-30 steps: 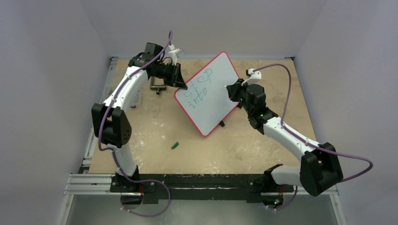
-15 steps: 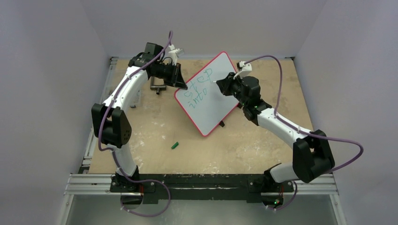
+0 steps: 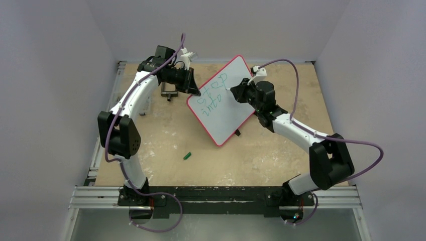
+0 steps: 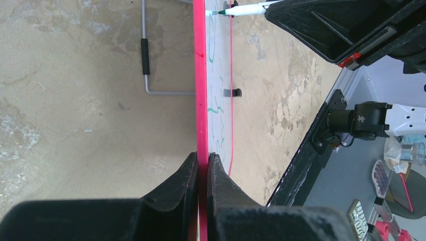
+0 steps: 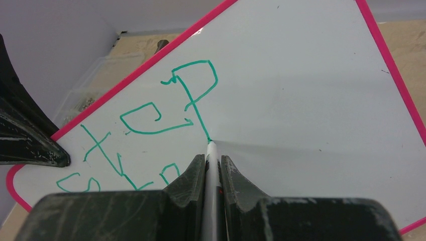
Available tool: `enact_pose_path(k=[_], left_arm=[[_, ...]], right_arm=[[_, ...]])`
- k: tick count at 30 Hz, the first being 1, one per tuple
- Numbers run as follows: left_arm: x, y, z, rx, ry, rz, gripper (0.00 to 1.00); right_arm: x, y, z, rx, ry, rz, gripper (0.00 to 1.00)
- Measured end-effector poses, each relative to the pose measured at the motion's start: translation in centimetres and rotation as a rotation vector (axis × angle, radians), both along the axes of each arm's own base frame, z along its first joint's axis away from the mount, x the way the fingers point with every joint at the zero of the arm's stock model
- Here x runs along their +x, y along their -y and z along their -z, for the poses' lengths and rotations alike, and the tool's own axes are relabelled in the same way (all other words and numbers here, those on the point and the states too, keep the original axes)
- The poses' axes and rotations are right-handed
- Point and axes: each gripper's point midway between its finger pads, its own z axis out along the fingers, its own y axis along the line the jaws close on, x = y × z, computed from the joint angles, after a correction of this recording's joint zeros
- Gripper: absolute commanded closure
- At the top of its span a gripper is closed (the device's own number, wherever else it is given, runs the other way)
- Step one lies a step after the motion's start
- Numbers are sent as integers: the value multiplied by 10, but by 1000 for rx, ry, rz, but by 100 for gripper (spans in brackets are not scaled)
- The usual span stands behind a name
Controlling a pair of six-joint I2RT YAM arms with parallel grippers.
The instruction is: Write a sentence on the whiteboard
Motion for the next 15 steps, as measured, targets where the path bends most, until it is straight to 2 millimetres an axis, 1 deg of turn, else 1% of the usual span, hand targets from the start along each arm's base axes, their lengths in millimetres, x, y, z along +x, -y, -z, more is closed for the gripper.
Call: enact_pose_path(k=[8,15], left_arm=[[0,0,0,1,0,-1,100],[0,0,0,2,0,-2,100]], right_arm=[[1,1,1,-3,-1,10,100],[4,10,6,-19,-13,57,100]])
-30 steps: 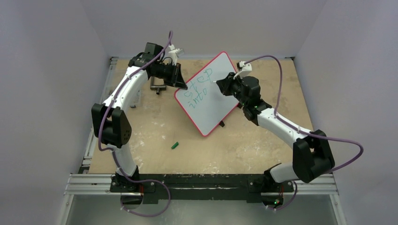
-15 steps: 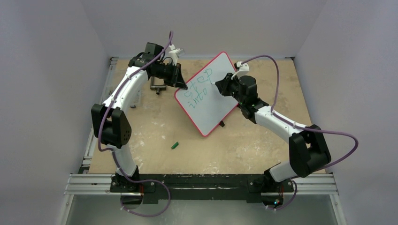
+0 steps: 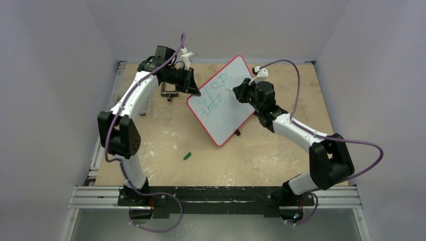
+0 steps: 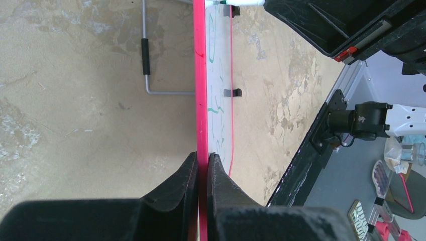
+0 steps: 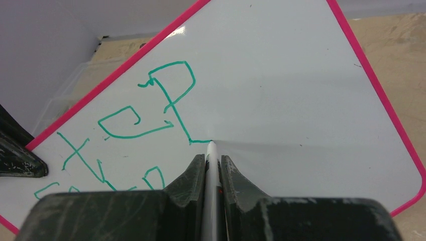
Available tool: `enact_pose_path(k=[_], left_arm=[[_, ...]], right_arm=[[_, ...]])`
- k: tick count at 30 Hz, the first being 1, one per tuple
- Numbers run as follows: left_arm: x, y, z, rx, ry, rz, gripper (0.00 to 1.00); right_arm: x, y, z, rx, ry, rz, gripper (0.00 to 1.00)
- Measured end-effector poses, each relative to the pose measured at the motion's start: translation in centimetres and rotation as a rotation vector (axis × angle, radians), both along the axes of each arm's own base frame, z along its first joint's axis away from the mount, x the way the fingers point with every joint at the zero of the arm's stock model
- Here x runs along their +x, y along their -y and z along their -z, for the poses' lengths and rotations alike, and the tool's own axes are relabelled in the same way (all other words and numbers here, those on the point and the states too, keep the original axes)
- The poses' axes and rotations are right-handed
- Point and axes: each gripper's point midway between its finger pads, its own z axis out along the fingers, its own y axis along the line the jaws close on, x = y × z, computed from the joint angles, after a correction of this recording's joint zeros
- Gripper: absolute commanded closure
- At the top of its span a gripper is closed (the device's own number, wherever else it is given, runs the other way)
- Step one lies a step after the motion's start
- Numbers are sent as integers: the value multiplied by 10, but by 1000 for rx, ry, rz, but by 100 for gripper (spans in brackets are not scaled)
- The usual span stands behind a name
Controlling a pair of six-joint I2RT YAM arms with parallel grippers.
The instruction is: Write a sentence on the whiteboard
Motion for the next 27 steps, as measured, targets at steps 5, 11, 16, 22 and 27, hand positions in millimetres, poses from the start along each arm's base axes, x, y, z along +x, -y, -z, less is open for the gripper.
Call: enact_pose_path(k=[5,11,16,22,27], left_arm=[[0,0,0,0,0,0,100],[0,0,0,0,0,0,100],[0,0,0,0,0,1,100],[0,0,0,3,0,-2,100],[1,-1,1,8,-1,-9,100]], right_arm=[[2,4,1,-7,-3,21,100],[11,0,-10,-2,6,23,100],[20,-4,-21,7,25,24,100],[21,-4,-17,4,17,24,100],[15,-1,-3,-8,-8,24,100]])
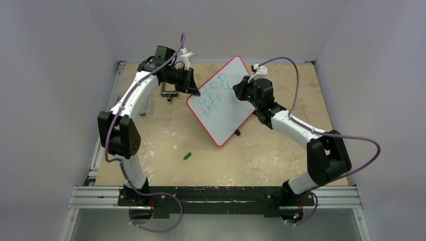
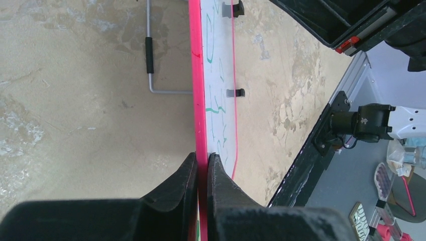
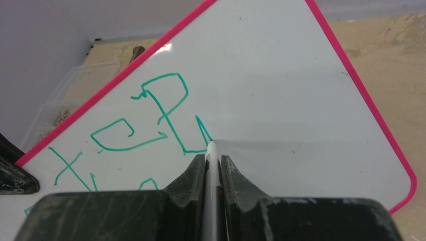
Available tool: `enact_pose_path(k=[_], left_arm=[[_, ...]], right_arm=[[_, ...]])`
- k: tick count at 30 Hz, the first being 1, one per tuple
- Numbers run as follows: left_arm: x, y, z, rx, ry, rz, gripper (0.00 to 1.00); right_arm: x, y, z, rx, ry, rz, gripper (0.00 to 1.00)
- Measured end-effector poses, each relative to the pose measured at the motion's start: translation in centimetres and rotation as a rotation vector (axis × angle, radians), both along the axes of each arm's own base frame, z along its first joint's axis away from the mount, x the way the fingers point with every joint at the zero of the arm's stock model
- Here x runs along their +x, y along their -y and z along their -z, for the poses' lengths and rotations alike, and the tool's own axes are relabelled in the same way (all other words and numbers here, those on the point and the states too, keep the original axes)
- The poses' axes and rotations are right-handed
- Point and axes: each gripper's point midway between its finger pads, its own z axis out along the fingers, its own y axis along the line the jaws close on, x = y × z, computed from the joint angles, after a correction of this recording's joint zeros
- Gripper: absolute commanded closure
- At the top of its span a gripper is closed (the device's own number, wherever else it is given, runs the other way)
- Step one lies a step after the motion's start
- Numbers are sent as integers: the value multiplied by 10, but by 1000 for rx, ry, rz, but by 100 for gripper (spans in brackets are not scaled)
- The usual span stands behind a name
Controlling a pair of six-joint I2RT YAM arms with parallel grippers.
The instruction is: Write a sentence on the whiteboard
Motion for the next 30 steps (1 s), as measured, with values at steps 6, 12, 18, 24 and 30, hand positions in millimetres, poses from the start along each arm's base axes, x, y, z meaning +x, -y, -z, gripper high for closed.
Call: enact_pose_path(k=[6,12,18,24,30], left_arm=[[0,-1,0,4,-1,-3,100],[0,-1,0,5,-1,-3,100],[0,-1,0,6,-1,-4,100],[0,-1,0,6,-1,-4,100],[-3,2,-4,-2,8,9,100]], right_arm=[[-14,8,17,-17,-35,2,100],[-29,12,33,-21,-75,-9,100],[-35,5,33,5,-85,-51,100],[-36,-4,24,28,-80,-94,100],[-27,-14,-9,60,-20,-124,100]])
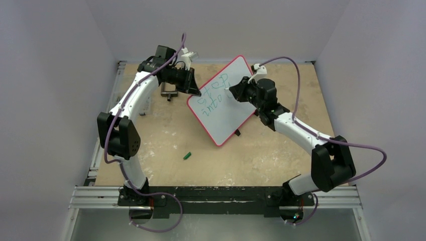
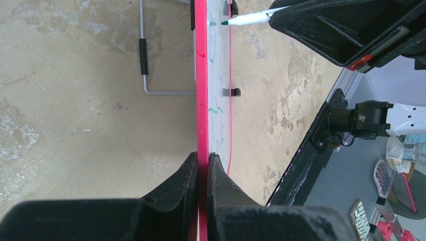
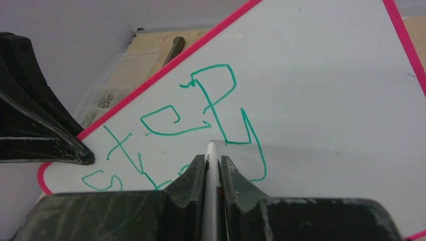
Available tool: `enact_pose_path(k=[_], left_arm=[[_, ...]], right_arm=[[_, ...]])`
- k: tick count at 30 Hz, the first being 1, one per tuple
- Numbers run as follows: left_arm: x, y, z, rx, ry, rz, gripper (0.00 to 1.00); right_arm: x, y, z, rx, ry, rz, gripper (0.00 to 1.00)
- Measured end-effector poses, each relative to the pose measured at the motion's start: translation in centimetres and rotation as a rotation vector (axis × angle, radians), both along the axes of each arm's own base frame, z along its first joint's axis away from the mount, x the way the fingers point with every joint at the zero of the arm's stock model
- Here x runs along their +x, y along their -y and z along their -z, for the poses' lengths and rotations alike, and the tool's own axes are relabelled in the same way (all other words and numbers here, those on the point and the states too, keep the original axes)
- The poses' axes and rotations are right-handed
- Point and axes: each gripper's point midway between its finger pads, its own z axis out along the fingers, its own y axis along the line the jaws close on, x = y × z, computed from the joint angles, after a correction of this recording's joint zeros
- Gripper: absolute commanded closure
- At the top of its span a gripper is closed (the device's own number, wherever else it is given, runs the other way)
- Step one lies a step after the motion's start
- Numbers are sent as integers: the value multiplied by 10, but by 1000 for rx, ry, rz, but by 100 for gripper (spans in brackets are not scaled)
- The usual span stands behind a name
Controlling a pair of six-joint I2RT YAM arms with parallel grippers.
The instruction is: Write a sentence on the whiteboard
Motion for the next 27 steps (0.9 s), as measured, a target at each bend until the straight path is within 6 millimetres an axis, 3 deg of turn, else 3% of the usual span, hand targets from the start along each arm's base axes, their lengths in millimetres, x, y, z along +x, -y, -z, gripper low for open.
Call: enact_pose_path(k=[5,11,20,27], left_arm=[[-1,1,-2,-1,6,4,100],[-1,2,-2,-1,7,4,100],[-1,2,-2,-1,7,4,100],[-1,2,-2,-1,8,5,100]], right_arm=[[5,0,-23,19,45,11,100],[9,10,-38,17,81,65,100],[21,38,-32,-21,75,168,100],[29,37,-22,-34,54,170,100]])
